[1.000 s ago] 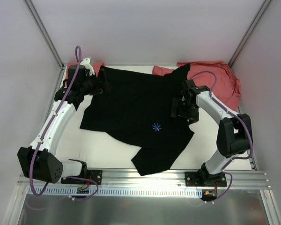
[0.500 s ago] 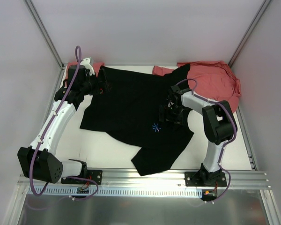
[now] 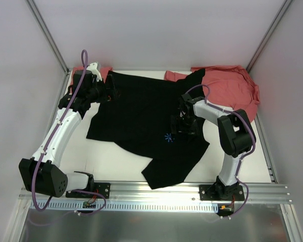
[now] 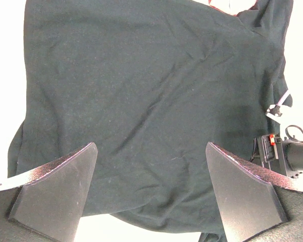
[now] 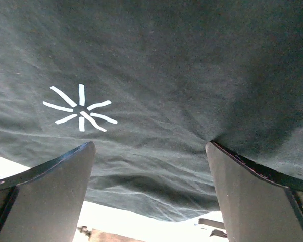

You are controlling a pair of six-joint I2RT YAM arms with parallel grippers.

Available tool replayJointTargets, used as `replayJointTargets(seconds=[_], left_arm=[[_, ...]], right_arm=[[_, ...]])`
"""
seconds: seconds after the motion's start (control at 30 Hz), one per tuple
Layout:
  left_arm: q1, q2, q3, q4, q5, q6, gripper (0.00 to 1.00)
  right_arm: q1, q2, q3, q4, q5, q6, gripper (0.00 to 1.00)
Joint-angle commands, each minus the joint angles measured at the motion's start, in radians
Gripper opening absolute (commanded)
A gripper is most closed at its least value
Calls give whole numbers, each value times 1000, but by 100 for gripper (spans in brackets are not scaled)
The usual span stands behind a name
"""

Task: Fold and stack the t-shirts
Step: Flatten out the tshirt

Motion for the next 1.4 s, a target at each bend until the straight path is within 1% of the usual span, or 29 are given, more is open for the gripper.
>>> replayJointTargets(seconds=[0.0, 0.03, 0.27, 0.3, 0.47, 0.63, 0.8, 0.87, 0.97, 1.07, 1.1, 1.2, 1.23, 1.3, 1.33, 1.37], left_arm=[[0, -26, 13, 4, -19, 22, 92], [0, -24, 13, 4, -19, 24, 92], [1, -39, 10, -8, -38, 39, 92], [0, -42, 8, -8, -39, 39, 92], [0, -42, 5, -5, -41, 39, 93], [0, -38, -2, 2, -35, 31, 93], [0, -38, -1, 5, -41, 31, 93], [1, -39, 2, 7, -41, 33, 93], [1, -35, 10, 7, -44, 39, 94], [4, 0, 37, 10, -13, 61, 99], [6, 11, 47, 21, 8, 65, 99], [15, 83, 82, 50, 16, 73, 98], [27, 109, 97, 65, 19, 82, 99], [39, 204, 160, 84, 10, 105, 99], [55, 244, 184, 100, 8, 139, 97], [62, 322, 241, 110, 10, 159, 96]], right_arm=[[-2, 15, -57, -38, 170, -64, 99], [-5, 15, -59, -42, 195, -66, 100], [-24, 9, -57, -64, 195, -41, 100], [-24, 6, -54, -71, 244, -31, 99], [-53, -39, -8, -145, 344, -47, 99], [-104, -57, -4, -157, 335, -67, 99], [-107, -85, 7, -160, 286, -63, 99], [-107, -126, 16, -150, 272, -51, 100], [-107, -158, 94, -166, 220, -49, 99], [-111, -166, 263, -206, 212, -52, 99], [-116, -148, 374, -222, 177, -63, 100], [-147, -85, 580, -260, 140, -73, 99], [-168, -21, 733, -289, 126, -75, 99], [-191, 53, 888, -330, 86, -72, 99], [-217, 129, 1032, -343, 63, -63, 100], [-232, 163, 1093, -347, 15, -52, 99]])
